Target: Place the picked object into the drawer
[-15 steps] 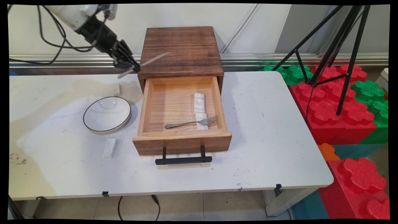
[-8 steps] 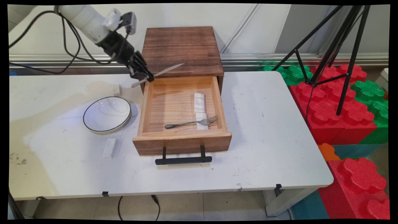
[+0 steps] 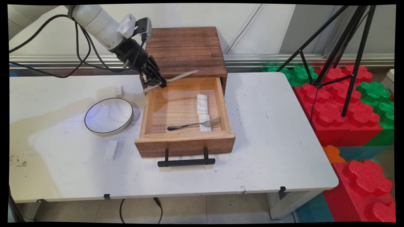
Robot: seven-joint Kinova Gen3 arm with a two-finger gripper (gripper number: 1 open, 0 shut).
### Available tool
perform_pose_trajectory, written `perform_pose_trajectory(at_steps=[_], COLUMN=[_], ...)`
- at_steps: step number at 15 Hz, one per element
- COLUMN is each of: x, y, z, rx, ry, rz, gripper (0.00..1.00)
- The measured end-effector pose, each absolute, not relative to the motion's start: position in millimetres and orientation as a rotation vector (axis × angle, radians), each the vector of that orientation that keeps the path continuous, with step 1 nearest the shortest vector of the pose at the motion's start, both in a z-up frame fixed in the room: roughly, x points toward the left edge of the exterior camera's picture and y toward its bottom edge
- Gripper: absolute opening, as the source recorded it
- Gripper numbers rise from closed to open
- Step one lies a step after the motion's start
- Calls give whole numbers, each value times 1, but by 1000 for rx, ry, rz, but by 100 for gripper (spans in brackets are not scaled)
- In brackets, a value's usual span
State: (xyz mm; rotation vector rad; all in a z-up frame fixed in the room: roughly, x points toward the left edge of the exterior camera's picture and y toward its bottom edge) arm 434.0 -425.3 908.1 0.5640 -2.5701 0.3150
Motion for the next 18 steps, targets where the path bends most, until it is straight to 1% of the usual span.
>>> perform_pose_trajectory(at_steps=[5,18], x=[412,392], y=[-424,-452], z=[909,865], rx=[524,552], ry=[-2571,-2586], rz=[333,382], gripper=[0,0])
